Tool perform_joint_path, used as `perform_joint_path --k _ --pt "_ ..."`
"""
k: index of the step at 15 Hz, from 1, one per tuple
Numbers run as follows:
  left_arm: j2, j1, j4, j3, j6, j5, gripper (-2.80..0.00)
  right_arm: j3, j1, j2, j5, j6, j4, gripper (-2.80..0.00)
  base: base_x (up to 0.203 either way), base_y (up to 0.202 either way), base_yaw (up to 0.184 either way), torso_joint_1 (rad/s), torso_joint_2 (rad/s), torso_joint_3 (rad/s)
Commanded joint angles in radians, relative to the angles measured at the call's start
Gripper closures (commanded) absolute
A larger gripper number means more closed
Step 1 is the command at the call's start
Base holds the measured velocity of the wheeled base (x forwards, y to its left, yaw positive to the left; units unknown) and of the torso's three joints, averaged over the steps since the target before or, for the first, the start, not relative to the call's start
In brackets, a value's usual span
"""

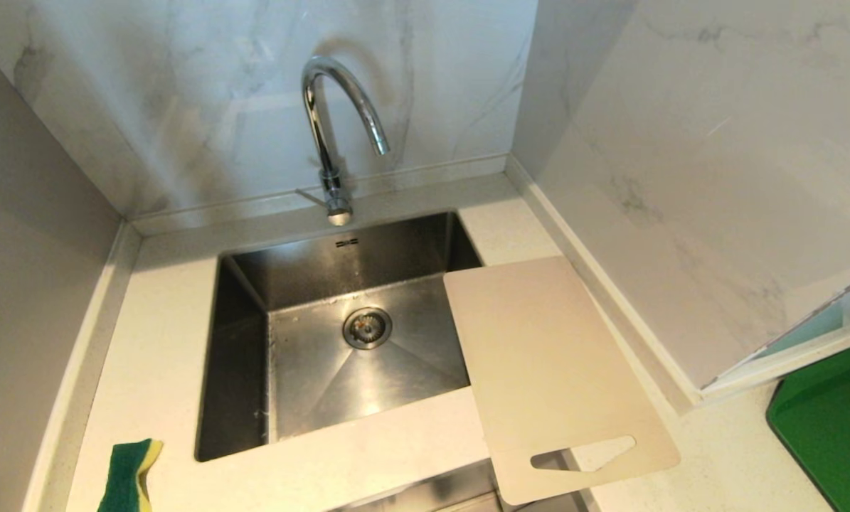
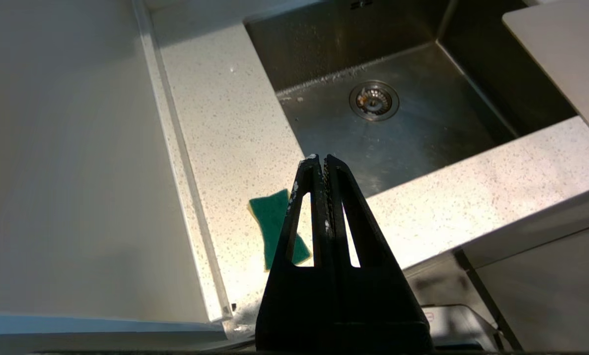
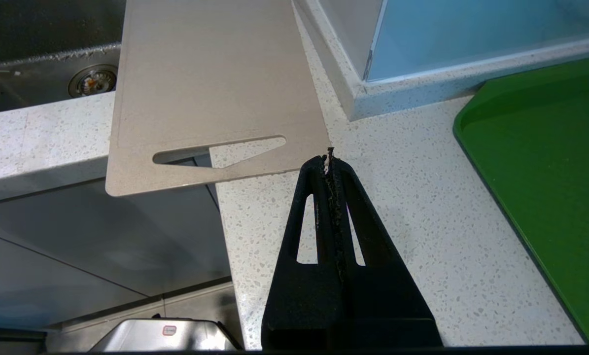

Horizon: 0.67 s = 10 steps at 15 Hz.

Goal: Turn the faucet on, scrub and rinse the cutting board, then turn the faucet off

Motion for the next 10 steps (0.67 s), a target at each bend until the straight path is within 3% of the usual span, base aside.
perform_joint_path --k 1,10 --pt "-0.010 -0.006 -0.019 0.047 0.000 -0.001 0.00 0.000 0.000 0.001 0.000 0.000 0.000 0.00 0.000 0.000 0.000 0.000 0.00 0.000" --pt "-0.097 -0.069 -0.024 0.127 0.012 0.050 0.00 0.000 0.000 0.000 0.000 0.000 0.000 0.00 0.000 0.000 0.000 0.000 0.00 0.000"
